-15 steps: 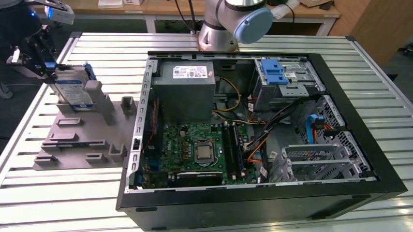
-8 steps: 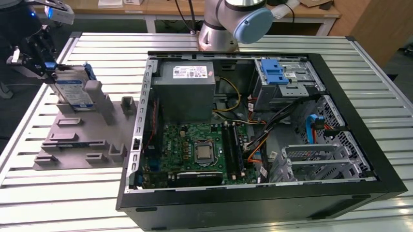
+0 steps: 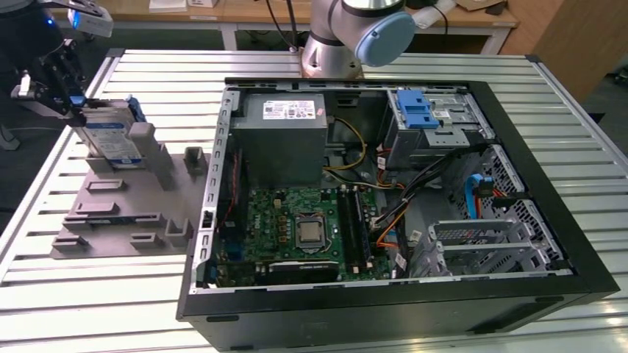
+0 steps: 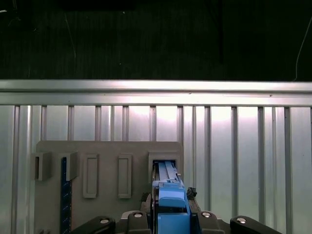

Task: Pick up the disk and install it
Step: 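Pick up the disk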

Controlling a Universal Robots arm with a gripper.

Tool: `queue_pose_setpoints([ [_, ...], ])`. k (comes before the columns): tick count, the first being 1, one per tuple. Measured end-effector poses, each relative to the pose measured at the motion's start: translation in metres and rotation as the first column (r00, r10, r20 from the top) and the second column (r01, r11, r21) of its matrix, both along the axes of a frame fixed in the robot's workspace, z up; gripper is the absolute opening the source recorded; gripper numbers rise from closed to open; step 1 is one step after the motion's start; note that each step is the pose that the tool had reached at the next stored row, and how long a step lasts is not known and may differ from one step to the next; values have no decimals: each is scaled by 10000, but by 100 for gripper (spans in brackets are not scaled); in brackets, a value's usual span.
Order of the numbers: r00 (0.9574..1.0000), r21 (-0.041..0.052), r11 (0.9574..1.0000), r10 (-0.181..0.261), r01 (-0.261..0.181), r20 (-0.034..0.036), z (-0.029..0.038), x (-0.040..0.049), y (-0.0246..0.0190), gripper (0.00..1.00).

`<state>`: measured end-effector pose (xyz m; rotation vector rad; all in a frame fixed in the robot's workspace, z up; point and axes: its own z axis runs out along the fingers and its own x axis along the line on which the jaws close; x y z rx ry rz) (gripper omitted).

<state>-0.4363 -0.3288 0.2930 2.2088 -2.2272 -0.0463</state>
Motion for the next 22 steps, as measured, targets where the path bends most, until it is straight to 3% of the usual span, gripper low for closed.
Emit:
queue_pose_setpoints([
  [14, 10000, 0, 10000, 13, -13, 0, 20, 0, 0, 36],
  [16, 10000, 0, 10000, 13, -13, 0, 40, 0, 0, 36],
  [18, 10000, 0, 10000, 13, -13, 1, 118, 0, 0, 36],
  [22, 10000, 0, 10000, 13, -13, 1, 172, 0, 0, 36],
])
